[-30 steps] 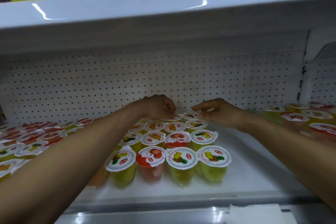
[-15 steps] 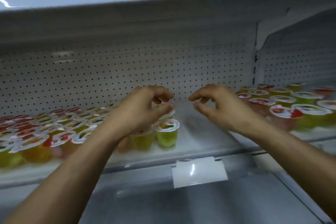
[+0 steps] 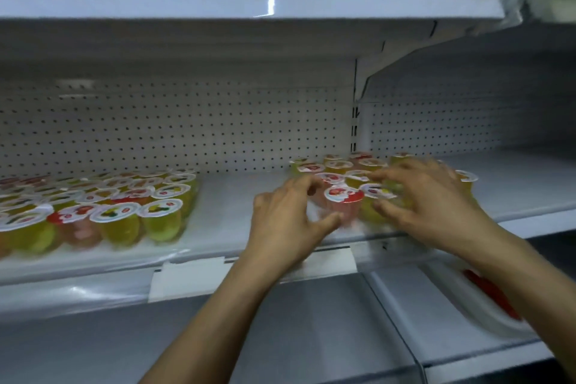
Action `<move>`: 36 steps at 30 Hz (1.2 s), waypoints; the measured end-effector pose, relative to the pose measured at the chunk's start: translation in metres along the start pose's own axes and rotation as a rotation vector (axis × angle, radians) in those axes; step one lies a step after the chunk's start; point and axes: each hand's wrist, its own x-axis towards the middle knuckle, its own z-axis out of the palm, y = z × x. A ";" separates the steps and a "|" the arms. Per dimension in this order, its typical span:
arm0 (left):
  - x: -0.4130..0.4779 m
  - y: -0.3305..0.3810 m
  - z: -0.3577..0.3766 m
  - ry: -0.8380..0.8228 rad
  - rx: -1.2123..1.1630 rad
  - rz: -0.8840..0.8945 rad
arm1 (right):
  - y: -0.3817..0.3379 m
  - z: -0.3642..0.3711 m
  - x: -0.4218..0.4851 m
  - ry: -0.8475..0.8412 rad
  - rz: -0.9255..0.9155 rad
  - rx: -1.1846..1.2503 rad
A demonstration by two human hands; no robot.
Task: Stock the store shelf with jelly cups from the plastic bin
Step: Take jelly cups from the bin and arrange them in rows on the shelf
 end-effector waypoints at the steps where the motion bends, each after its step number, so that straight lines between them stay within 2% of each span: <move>1: 0.003 0.007 0.009 0.008 0.039 -0.020 | 0.005 0.000 -0.002 -0.039 -0.011 -0.052; 4: 0.011 0.021 0.031 0.027 0.107 -0.085 | 0.017 0.005 -0.003 -0.087 -0.069 -0.152; 10: 0.014 0.030 0.041 0.167 0.172 -0.148 | 0.024 0.015 0.002 -0.033 -0.125 -0.143; 13: 0.007 0.019 0.031 0.215 0.244 -0.167 | 0.017 0.023 0.003 0.021 -0.158 -0.014; 21: -0.025 -0.042 -0.017 0.507 0.525 -0.196 | -0.049 0.067 0.017 0.066 -0.280 0.436; 24: -0.027 -0.056 -0.030 0.459 0.565 -0.205 | -0.071 0.075 0.026 0.057 -0.288 0.511; 33: -0.022 -0.056 -0.015 0.355 0.275 -0.094 | -0.076 0.075 0.029 0.039 -0.227 0.620; 36: -0.025 -0.067 -0.020 0.375 0.329 -0.049 | -0.078 0.075 0.029 0.023 -0.223 0.653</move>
